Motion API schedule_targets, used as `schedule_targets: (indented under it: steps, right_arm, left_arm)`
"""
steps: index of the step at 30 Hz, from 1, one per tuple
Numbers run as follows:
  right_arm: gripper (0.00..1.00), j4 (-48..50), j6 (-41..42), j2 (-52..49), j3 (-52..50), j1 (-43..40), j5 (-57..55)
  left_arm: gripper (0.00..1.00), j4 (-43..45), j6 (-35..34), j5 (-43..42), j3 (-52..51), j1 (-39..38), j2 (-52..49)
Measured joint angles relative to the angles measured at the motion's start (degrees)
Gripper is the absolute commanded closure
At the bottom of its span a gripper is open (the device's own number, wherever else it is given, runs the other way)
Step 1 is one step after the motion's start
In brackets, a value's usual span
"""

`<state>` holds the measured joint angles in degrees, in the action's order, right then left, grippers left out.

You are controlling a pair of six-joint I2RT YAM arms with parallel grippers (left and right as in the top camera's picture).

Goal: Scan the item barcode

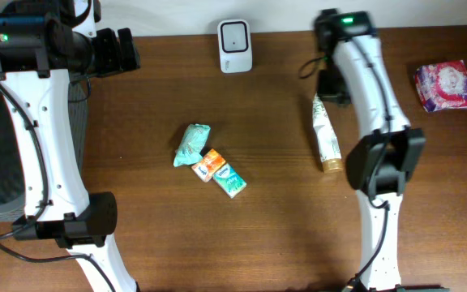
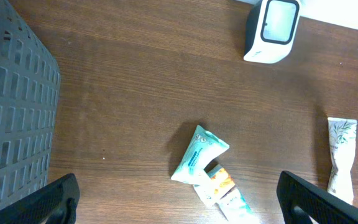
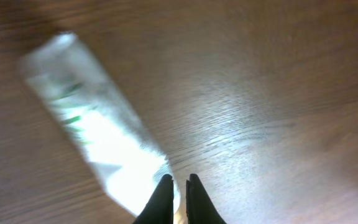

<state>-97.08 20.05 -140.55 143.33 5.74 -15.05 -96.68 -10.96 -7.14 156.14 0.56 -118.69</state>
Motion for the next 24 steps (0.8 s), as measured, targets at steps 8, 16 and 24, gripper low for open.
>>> schedule_targets:
  steps: [8, 16, 24]
  right_arm:
    - [0.96, 5.8, -1.7, 0.0, -15.5, -2.2, 9.4]
    - [0.92, 7.5, -1.8, -0.1, -16.4, 10.1, 14.6]
    - [0.96, 0.4, -4.0, -0.2, -5.9, 3.8, 11.5]
  left_arm:
    - [0.01, 0.0, 0.0, 0.0, 0.0, 0.0, 0.0]
    - [0.01, 0.0, 0.0, 0.0, 0.0, 0.0, 0.0]
    - [0.01, 0.0, 0.0, 0.0, 0.0, 0.0, 0.0]
